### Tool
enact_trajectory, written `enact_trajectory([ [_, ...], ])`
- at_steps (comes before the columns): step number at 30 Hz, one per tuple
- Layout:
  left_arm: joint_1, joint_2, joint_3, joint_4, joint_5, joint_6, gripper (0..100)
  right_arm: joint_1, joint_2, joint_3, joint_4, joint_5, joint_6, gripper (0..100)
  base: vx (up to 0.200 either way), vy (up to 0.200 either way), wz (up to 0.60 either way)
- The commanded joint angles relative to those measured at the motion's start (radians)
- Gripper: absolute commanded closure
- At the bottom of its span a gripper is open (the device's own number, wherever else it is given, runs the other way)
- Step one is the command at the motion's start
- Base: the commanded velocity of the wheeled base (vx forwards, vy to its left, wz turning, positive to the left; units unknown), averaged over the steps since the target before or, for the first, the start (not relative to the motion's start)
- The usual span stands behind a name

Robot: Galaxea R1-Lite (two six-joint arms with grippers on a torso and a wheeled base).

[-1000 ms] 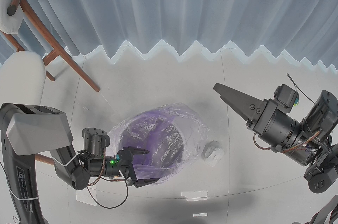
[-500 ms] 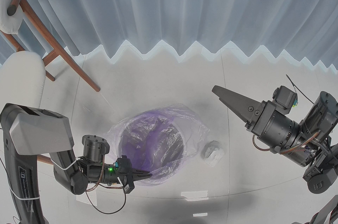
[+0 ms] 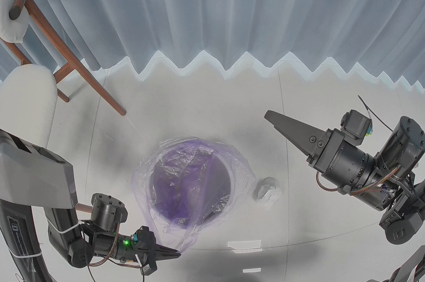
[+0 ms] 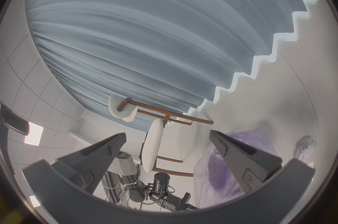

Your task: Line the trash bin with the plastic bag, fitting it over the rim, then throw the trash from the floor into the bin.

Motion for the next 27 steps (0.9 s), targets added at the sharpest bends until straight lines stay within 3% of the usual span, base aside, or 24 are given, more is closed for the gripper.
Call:
enact_trajectory([
  [1, -0.008, 0.025, 0.048, 0.001, 0.028, -0.005, 100, 0.001, 0.003, 0.0, 0.0, -0.001, -0.001, 0, 0.0, 0.0, 0.0],
  [8, -0.038, 0.114, 0.039, -0.008, 0.05, -0.028, 100, 0.001, 0.005, 0.003, 0.005, 0.001, -0.003, 0, 0.0, 0.0, 0.0],
  [17, -0.123, 0.233, 0.022, -0.128, 0.162, -0.134, 100, -0.001, 0.029, 0.003, 0.004, -0.001, -0.006, 0, 0.0, 0.0, 0.0],
  [18, -0.127, 0.238, 0.024, -0.133, 0.174, -0.14, 0, -0.001, 0.029, 0.003, 0.004, -0.001, -0.006, 0, 0.0, 0.0, 0.0],
  [24, -0.143, 0.215, 0.048, -0.143, 0.194, -0.149, 0, -0.002, 0.038, 0.011, 0.007, -0.001, -0.006, 0, 0.0, 0.0, 0.0],
  [27, -0.135, 0.106, 0.113, -0.159, 0.194, -0.151, 0, -0.008, 0.072, 0.01, 0.019, -0.005, -0.012, 0, 0.0, 0.0, 0.0],
])
